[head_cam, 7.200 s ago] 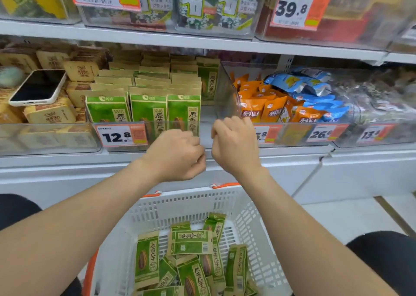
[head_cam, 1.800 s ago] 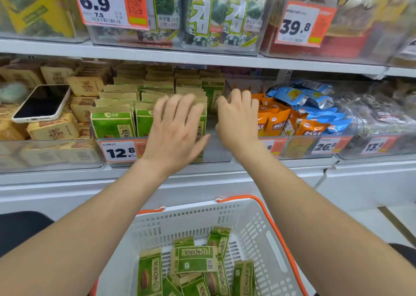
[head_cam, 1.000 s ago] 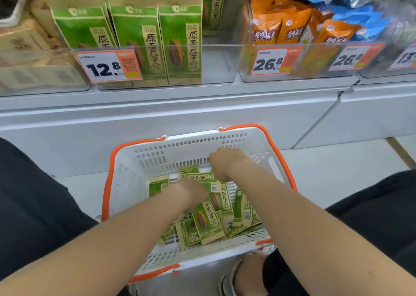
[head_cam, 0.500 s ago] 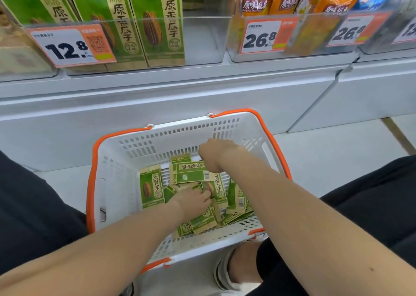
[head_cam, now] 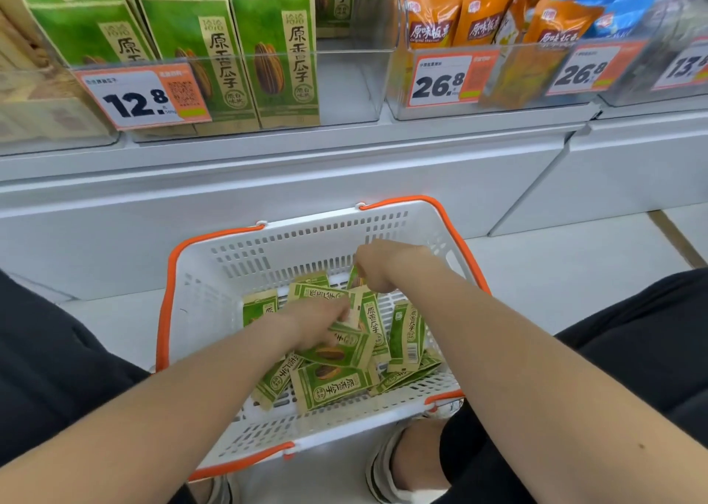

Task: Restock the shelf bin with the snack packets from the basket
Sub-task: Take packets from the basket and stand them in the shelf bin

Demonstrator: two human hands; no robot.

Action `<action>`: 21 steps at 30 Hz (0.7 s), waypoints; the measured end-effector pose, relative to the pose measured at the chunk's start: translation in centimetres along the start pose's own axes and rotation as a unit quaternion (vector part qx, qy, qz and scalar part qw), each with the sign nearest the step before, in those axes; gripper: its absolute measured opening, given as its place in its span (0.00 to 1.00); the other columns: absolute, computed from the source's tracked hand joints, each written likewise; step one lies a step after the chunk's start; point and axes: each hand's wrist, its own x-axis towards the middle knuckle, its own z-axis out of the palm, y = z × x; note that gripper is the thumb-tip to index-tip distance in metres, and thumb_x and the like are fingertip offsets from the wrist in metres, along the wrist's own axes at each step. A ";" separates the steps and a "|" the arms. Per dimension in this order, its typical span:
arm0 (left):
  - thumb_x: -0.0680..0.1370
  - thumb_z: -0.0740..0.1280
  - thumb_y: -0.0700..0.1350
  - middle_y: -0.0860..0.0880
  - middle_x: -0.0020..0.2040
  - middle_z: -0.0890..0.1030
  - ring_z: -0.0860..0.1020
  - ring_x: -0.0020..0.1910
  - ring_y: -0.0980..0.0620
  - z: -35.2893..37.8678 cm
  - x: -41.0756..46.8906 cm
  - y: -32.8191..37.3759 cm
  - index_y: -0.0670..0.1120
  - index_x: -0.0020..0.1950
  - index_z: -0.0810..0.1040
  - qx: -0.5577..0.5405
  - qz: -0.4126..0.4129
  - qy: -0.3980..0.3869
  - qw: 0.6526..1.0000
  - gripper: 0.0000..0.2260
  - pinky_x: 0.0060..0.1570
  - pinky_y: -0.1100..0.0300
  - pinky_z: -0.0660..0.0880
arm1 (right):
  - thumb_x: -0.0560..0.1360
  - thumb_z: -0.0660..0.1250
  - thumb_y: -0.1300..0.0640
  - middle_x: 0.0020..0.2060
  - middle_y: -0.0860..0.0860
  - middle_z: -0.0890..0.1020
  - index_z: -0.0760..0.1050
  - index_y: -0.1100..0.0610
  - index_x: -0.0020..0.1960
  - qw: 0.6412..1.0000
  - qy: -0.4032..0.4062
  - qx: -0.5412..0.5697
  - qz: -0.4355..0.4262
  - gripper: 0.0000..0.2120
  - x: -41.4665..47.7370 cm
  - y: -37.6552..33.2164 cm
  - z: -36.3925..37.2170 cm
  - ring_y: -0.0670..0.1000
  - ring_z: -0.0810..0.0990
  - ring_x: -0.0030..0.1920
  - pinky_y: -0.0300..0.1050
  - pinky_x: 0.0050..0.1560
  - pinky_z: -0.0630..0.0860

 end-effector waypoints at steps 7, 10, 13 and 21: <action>0.67 0.85 0.52 0.50 0.40 0.88 0.87 0.41 0.51 -7.7 -3.7 -0.5 0.48 0.48 0.86 -0.340 -0.036 0.192 0.920 0.15 0.41 0.56 0.83 | 0.72 0.78 0.46 0.51 0.45 0.83 0.81 0.49 0.60 0.988 -0.025 0.139 -0.058 0.18 -0.5 0.7 -1.8 0.52 0.82 0.54 0.51 0.58 0.79; 0.68 0.83 0.57 0.49 0.37 0.87 0.87 0.39 0.50 -9.0 -5.1 -0.9 0.46 0.42 0.86 -0.425 -0.054 0.331 0.840 0.16 0.41 0.55 0.83 | 0.76 0.76 0.48 0.48 0.48 0.85 0.80 0.49 0.53 0.972 0.031 0.215 -0.091 0.10 -0.9 1.0 -2.9 0.51 0.85 0.50 0.49 0.53 0.80; 0.73 0.77 0.64 0.49 0.42 0.87 0.86 0.43 0.51 -10.1 -5.9 -1.3 0.47 0.47 0.83 -0.485 -0.098 0.453 0.742 0.20 0.40 0.56 0.80 | 0.79 0.74 0.52 0.51 0.53 0.86 0.77 0.52 0.56 0.923 0.053 0.371 -0.088 0.08 -1.8 1.5 -3.8 0.55 0.87 0.51 0.54 0.55 0.83; 0.83 0.71 0.51 0.47 0.41 0.87 0.85 0.35 0.49 -11.9 -6.4 0.4 0.42 0.56 0.81 -0.500 -0.025 0.498 0.708 0.12 0.31 0.54 0.79 | 0.84 0.67 0.52 0.57 0.53 0.86 0.67 0.50 0.71 0.815 0.064 0.565 -0.114 0.17 -3.4 -0.4 -5.5 0.55 0.87 0.55 0.57 0.60 0.82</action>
